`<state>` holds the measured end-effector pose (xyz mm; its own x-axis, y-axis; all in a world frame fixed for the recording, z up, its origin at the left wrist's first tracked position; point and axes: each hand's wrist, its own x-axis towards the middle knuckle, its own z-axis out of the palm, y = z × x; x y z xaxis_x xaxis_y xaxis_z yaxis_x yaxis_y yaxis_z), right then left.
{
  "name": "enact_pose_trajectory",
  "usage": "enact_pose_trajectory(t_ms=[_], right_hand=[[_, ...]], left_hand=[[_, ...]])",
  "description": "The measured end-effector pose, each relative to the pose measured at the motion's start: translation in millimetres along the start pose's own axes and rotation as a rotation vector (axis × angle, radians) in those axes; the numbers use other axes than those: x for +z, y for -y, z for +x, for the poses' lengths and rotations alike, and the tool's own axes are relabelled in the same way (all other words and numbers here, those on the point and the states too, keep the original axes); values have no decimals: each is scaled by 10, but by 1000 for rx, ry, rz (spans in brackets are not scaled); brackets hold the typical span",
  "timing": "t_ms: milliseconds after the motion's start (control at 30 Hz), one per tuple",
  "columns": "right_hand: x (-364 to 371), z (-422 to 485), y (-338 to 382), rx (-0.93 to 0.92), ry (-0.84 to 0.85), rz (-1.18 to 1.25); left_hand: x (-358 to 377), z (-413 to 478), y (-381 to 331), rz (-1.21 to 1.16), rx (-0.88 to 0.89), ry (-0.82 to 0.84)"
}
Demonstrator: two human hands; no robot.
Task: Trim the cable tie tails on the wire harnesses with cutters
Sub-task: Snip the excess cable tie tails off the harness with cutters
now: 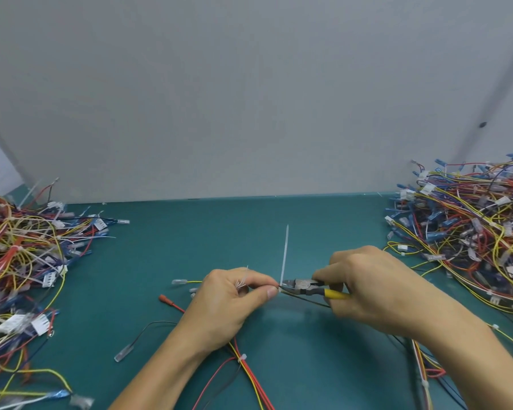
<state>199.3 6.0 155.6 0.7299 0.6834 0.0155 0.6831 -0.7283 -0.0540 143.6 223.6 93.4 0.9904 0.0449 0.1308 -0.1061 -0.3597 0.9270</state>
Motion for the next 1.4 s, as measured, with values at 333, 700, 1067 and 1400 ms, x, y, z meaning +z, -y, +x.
enact_pose_trajectory(t_ms=[333,700,1067,1400], right_hand=[[40,8,-3,-21,17,2],[65,17,-16,-11,34,30],[102,28,20,-29,3,-82],[206,80,200,-102,72,-105]], left_hand=[[8,-1,-5,11,-10,-13],[15,2,-19,-19,-32,-13],[-11,6,-50,-81,-63,-58],[-18,21,-96,-87,22,-130]])
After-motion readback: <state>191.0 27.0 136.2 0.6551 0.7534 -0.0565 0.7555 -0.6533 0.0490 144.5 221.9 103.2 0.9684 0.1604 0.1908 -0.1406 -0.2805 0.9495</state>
